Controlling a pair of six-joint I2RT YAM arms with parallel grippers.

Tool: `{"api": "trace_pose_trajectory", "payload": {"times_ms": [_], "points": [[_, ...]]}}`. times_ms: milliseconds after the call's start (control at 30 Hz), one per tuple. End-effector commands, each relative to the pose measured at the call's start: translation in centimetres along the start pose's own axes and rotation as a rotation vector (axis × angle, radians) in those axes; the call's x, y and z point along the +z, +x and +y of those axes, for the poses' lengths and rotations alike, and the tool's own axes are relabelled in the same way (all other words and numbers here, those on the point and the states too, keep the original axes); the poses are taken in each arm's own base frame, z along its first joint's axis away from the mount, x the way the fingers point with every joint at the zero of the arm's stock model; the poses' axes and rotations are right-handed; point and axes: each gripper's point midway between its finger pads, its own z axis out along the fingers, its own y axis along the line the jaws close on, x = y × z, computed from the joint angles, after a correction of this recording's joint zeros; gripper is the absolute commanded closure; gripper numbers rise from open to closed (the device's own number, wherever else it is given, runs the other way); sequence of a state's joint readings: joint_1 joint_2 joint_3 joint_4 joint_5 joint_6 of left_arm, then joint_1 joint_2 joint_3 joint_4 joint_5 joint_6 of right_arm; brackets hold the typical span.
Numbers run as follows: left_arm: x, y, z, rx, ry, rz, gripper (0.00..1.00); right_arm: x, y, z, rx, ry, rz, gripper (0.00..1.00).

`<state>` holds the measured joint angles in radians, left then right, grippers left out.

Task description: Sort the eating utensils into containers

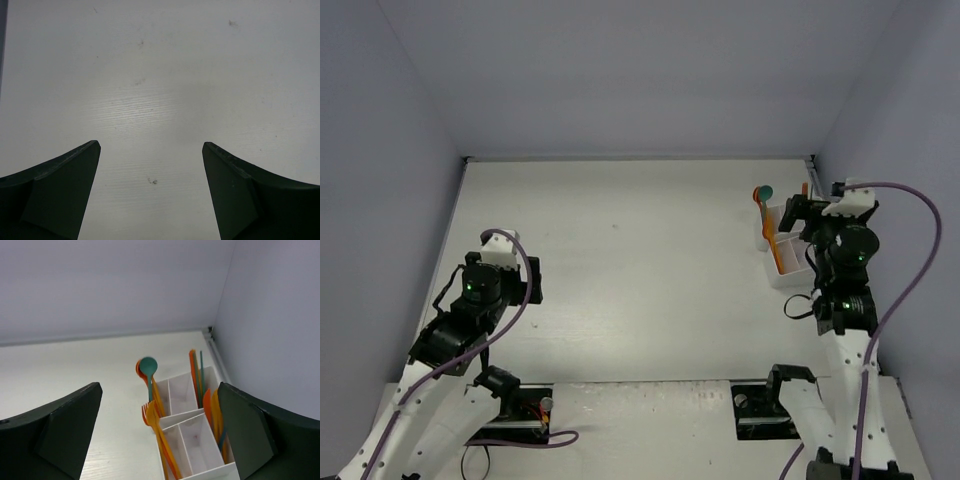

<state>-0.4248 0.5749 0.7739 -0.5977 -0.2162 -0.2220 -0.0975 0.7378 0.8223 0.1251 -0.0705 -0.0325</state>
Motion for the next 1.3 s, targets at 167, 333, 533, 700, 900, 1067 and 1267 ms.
{"api": "trace_pose_trajectory", "payload": {"times_ms": [167,333,533,700,900,1067,1267], "points": [[-0.5,-5.6,-1.1,-0.007,0.001,-0.069,0.19,-11.1,-8.2,-1.7,0.049,0.09,-0.274,0.0],[-0.5,-8.1,-2.1,0.008,0.017,-0.093,0.19,-15.5,-7.8,-4.5,0.059,0.242,-0.294,0.0],[-0.5,-9.1,-3.2,0.05,0.037,-0.085,0.19,-19.6,-8.2,-6.7,0.049,0.365,-0.351,0.0],[-0.4,-9.6,-4.4,0.078,0.063,-0.074,0.19,-21.1,-7.4,-8.8,0.07,0.499,-0.339,0.0],[-0.2,-9.8,-5.6,0.06,0.104,-0.063,0.19,-21.7,-6.5,-10.1,0.065,0.583,-0.306,0.0],[-0.7,-9.6,-5.6,0.043,0.116,-0.071,0.19,-21.0,-6.6,-9.7,0.063,0.551,-0.282,0.0],[-1.3,-8.8,-4.9,0.038,0.108,-0.07,0.19,-20.1,-7.2,-8.8,0.074,0.495,-0.259,0.0]]}}
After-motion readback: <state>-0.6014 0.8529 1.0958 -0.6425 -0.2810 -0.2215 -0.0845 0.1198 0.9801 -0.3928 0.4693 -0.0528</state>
